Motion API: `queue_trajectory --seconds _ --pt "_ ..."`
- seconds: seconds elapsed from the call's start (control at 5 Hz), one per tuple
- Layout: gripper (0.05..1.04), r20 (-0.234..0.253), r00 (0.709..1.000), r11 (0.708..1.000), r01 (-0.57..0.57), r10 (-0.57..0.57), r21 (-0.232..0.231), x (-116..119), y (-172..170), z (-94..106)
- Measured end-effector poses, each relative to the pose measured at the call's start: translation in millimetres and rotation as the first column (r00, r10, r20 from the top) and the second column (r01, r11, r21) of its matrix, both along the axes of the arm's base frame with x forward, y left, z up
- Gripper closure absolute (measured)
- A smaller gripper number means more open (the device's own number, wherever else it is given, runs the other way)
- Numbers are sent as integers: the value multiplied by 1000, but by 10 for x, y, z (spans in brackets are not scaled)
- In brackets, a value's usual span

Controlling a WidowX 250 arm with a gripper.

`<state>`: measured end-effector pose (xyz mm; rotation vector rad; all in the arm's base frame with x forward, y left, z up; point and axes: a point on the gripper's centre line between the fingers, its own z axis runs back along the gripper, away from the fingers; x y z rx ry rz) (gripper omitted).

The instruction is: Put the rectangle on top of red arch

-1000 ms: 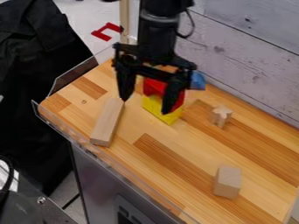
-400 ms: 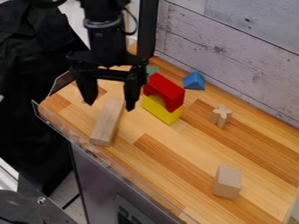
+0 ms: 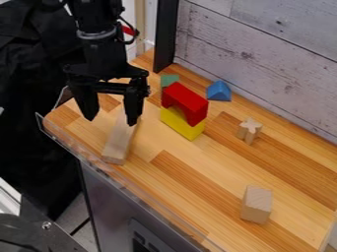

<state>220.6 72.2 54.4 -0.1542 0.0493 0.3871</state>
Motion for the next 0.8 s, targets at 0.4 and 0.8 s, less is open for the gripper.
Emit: queue_trajectory --seconds 0.4,0.8 --pt "83 -55 998 1000 27 -28 -6 21 113 -19" --pt "84 -77 995 998 57 -58 -9 122 143 -69"
